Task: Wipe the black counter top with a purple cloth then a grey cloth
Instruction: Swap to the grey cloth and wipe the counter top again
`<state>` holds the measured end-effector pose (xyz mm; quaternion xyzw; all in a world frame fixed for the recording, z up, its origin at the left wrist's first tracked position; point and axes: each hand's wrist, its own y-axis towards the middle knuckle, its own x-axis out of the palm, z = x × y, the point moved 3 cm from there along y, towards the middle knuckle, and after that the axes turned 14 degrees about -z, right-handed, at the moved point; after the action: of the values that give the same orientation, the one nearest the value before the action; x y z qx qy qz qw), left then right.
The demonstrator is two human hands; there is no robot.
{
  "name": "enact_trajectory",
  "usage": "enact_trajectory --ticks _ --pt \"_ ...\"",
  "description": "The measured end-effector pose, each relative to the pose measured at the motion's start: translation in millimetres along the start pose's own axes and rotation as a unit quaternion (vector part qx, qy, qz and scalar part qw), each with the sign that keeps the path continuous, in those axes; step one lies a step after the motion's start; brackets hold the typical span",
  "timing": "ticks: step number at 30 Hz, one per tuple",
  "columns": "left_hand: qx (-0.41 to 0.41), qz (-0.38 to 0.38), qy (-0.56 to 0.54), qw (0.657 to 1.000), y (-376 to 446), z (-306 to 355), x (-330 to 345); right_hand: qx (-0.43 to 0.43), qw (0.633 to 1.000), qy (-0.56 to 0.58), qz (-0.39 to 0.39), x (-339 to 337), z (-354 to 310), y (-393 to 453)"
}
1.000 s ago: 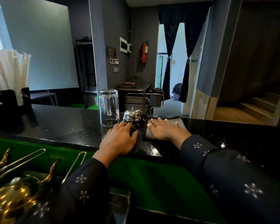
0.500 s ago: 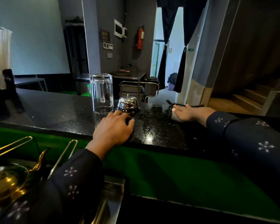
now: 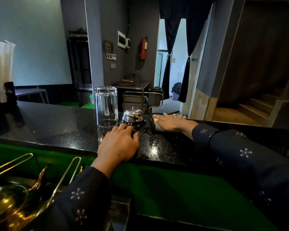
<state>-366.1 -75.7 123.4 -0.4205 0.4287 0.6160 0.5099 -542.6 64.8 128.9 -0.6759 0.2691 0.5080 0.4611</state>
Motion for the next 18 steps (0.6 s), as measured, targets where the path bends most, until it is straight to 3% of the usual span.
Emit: enact_trajectory --ticks 9,18 --pt "-0.005 0.008 -0.004 1.0 -1 -2 -1 0.132 0.99 0.037 0.042 -2 54 -9" --pt "-0.013 0.01 -0.021 1.0 -2 -1 -2 0.06 0.996 0.049 0.041 30 -18 -67"
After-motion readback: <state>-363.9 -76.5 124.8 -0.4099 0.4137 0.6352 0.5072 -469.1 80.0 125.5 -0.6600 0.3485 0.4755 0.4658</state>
